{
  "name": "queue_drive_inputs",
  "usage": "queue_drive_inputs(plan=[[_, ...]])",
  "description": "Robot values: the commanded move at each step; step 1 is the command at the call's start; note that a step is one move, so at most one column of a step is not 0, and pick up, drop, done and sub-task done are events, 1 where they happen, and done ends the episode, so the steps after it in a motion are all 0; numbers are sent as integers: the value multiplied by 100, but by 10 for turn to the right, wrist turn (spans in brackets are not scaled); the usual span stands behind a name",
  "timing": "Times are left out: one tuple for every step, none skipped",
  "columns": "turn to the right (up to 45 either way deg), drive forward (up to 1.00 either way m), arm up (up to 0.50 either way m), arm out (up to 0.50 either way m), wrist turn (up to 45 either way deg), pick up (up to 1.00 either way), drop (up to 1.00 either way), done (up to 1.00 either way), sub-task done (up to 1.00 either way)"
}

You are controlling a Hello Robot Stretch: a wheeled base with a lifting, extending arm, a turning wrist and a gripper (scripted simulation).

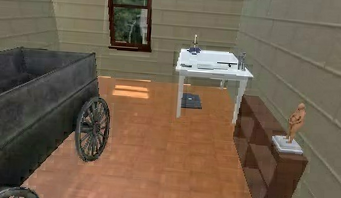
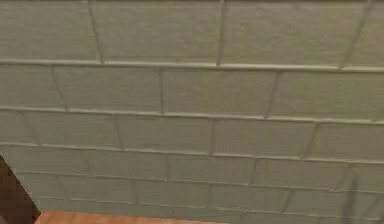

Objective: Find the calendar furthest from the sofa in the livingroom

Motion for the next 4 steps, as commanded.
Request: queue_drive_inputs(plan=[[0,100,0,0,0,0,0,0,0],[0,80,0,0,0,0,0,0,0],[90,0,0,0,0,0,0,0,0],[0,0,0,0,0,0,0,100,0]])
